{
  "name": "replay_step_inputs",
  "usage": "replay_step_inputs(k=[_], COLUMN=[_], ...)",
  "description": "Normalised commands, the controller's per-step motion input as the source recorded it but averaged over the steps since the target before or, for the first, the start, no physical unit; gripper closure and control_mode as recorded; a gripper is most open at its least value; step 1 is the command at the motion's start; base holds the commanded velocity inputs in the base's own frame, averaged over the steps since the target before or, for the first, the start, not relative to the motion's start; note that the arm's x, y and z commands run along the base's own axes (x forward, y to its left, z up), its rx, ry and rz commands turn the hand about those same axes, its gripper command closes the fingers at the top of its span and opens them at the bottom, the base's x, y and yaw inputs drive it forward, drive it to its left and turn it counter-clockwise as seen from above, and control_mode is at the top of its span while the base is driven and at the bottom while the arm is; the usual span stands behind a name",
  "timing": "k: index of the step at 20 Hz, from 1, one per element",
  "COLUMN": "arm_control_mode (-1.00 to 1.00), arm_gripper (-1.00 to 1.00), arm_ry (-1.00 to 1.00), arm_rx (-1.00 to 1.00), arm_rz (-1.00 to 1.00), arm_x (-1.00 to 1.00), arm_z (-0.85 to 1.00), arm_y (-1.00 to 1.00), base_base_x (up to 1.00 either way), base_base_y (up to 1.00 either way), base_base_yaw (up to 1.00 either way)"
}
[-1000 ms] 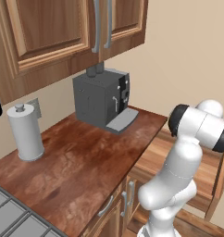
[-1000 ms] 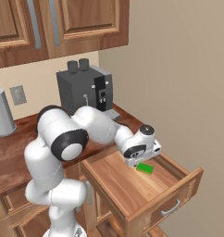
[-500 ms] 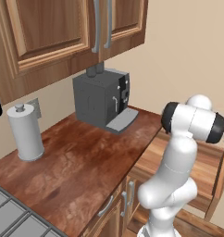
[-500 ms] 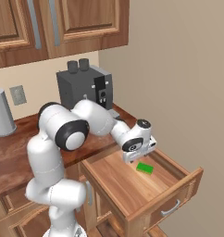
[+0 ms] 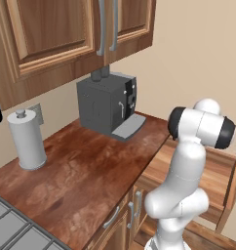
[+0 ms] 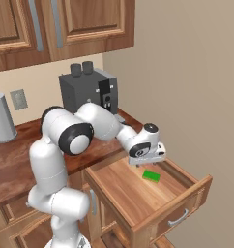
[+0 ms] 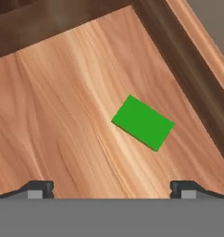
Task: Restock the sink supplies by placing the sponge and soap dispenser on the counter and next to the sink. Make sure the soap dispenser is upright.
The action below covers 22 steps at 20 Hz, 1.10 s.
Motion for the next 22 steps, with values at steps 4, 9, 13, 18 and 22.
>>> replay_step_inputs(k=[4,9,13,18,22], arm_control_mode=[-1.00,-1.00,-1.00,-1.00,-1.00], arm_gripper=[-1.00,-1.00,-1.00,-1.00,-1.00], arm_ry=[0.00,0.00,0.00,0.00,0.00], arm_rx=[0.09,0.14,0.17,0.22,0.21], arm_rz=[-0.58,-0.64,-0.65,-0.63,-0.64], arm_x=[0.00,0.00,0.00,0.00,0.00], arm_z=[-0.11,-0.17,-0.14,-0.06,-0.12], arm_y=[0.00,0.00,0.00,0.00,0.00], base_base_x=[0.00,0.00,0.00,0.00,0.00], base_base_y=[0.00,0.00,0.00,0.00,0.00], base_base_yaw=[0.00,0.00,0.00,0.00,0.00])
